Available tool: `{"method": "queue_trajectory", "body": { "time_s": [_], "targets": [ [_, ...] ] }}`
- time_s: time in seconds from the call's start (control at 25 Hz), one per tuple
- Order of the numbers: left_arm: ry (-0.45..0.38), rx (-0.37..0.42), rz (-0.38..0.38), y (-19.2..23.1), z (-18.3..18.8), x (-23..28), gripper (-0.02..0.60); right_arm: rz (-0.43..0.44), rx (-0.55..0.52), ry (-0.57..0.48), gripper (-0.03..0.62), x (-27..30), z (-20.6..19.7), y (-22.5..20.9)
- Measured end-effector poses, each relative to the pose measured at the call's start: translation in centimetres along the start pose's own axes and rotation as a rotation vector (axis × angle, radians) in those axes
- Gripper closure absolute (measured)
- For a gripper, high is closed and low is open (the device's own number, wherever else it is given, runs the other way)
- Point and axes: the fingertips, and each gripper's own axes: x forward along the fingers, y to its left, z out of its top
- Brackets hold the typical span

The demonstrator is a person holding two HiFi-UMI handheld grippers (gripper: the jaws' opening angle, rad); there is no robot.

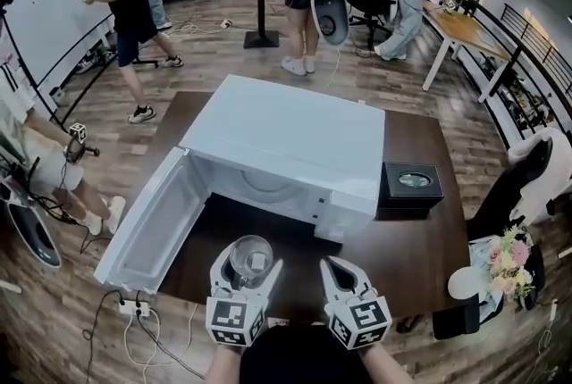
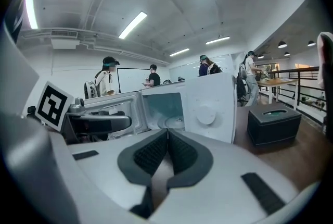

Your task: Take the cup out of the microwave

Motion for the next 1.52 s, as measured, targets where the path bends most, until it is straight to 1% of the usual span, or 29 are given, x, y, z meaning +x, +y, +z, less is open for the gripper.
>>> {"method": "queue_trajectory", "body": {
  "time_s": [0.16, 0.32, 0.4, 0.72, 1.08, 1.24, 1.52],
  "targets": [
    [-0.03, -0.036, -0.019, -2.0, 1.0, -1.5, 0.201, 0.017, -0.016, -0.024, 0.6, -1.4, 1.6, -1.1],
    [-0.019, 0.011, -0.011, -3.5, 1.8, -3.0, 0.201, 0.024, -0.014, -0.054, 0.6, -2.6, 3.2, -2.3],
    [-0.018, 0.022, -0.009, -4.0, 2.0, -3.4, 0.201, 0.027, -0.017, -0.062, 0.6, -3.1, 3.7, -2.8],
    [-0.023, 0.029, 0.006, -4.1, 1.9, -3.6, 0.201, 0.03, -0.021, -0.044, 0.602, -3.9, 3.3, -3.2],
    [-0.029, 0.048, -0.004, -4.2, 2.2, -2.8, 0.201, 0.031, -0.028, -0.045, 0.6, -3.5, 3.6, -3.1],
    [-0.018, 0.068, -0.001, -4.2, 2.0, -2.7, 0.201, 0.047, -0.016, -0.04, 0.602, -3.5, 3.4, -2.6],
    [-0.012, 0.076, 0.0, -4.1, 1.8, -2.6, 0.201, 0.056, 0.016, -0.037, 0.602, -3.1, 3.3, -2.6]
  ]
}}
